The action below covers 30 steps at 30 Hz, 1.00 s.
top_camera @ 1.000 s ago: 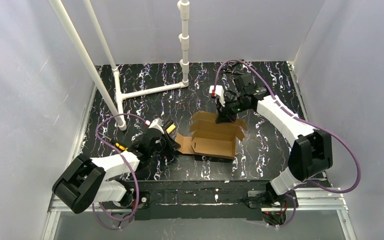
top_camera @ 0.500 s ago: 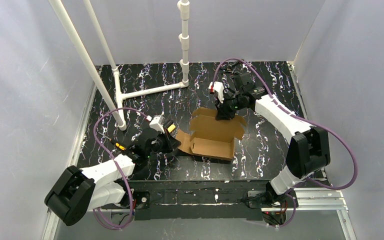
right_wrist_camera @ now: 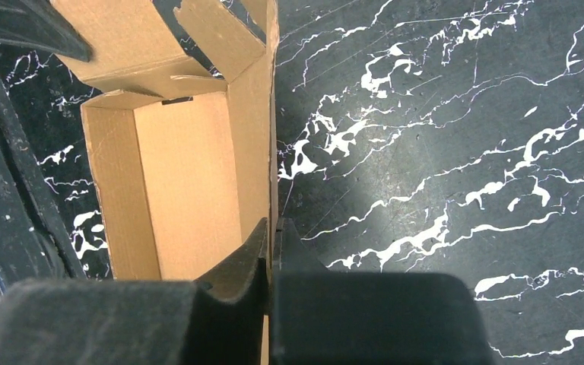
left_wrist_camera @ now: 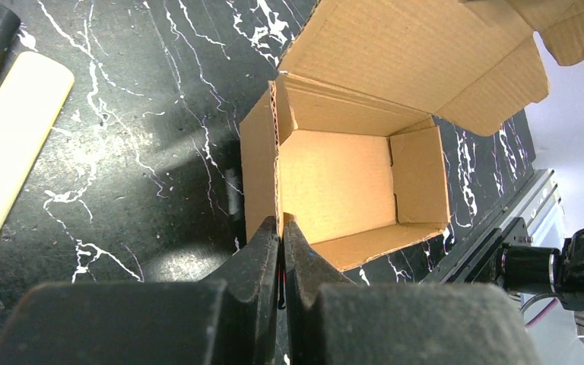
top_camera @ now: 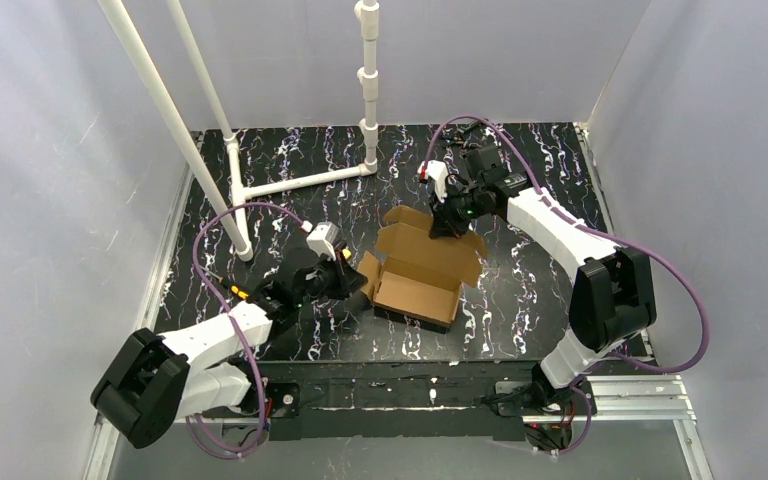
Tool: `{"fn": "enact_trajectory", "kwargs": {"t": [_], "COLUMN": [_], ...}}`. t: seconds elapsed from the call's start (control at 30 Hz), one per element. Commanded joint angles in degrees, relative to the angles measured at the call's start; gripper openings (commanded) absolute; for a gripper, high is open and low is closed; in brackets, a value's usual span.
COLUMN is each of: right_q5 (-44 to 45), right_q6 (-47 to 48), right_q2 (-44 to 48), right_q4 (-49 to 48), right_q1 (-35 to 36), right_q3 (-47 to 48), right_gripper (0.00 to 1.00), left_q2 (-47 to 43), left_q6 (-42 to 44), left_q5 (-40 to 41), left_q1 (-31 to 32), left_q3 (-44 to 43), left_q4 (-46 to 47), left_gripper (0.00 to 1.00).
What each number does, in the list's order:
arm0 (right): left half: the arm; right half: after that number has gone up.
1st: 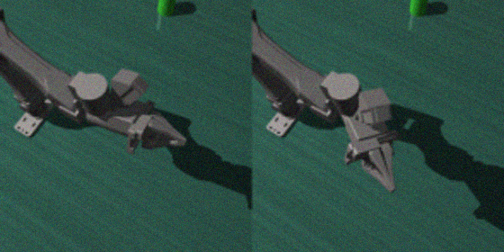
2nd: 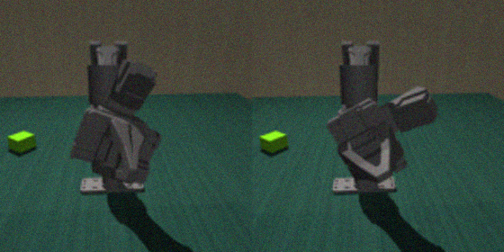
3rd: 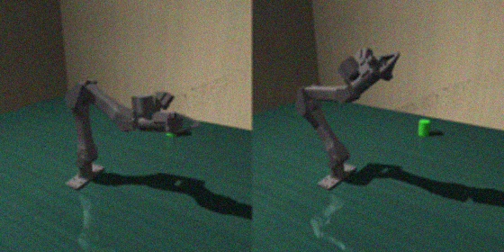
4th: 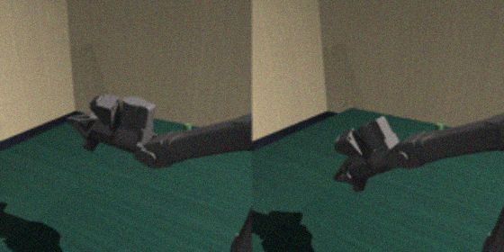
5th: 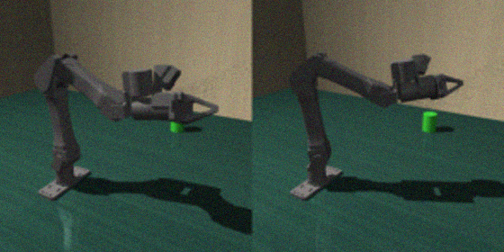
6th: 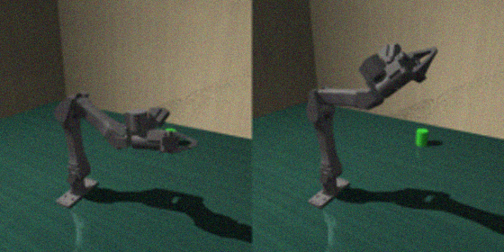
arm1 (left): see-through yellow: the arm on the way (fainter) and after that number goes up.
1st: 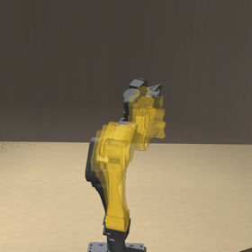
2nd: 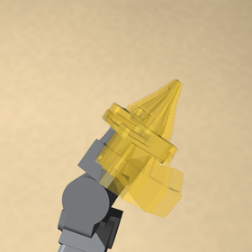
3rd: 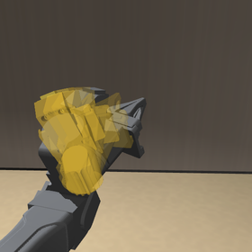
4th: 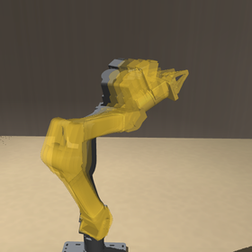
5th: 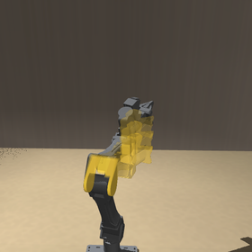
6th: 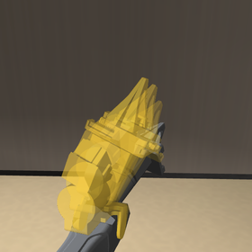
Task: Fold the paper box
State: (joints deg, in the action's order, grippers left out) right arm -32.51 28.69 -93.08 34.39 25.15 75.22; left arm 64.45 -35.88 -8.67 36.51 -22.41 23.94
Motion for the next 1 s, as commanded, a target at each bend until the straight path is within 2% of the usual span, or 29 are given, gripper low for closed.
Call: {"fn": "enact_trajectory", "kwargs": {"t": [0.0, 0.4, 0.47, 0.7, 0.9, 0.97], "right_q5": [-0.8, -5.7, -5.9, -5.5, -4.6, -4.5], "right_q6": [-2.4, -1.6, -1.4, -1.1, -1.0, -1.0], "right_q2": [-0.7, -0.1, 0.1, 0.6, 0.8, 0.9], "right_q4": [-1.8, -1.7, -1.7, -1.9, -2.0, -2.0], "right_q1": [0.1, 0.2, 0.2, 0.1, 0.2, 0.2], "right_q3": [0.7, -0.6, -0.9, -1.6, -2.0, -2.1], "right_gripper": [0.01, 0.01, 0.01, 0.01, 0.01, 0.01], "left_q2": [0.6, 5.7, 6.0, 7.5, 6.8, 6.0], "left_q6": [2.0, 2.0, 1.9, 0.7, -1.0, -2.1], "left_q5": [-1.3, -1.5, -1.6, -3.8, -6.3, -7.2], "left_q1": [1.2, 2.6, 2.6, 2.6, 2.5, 2.6], "left_q3": [-3.1, -7.4, -8.0, -8.9, -8.6, -8.5], "left_q4": [-0.2, -1.8, -2.3, -4.3, -4.8, -4.7], "left_gripper": [0.00, 0.00, 0.03, 0.23, 0.34, 0.42]}}
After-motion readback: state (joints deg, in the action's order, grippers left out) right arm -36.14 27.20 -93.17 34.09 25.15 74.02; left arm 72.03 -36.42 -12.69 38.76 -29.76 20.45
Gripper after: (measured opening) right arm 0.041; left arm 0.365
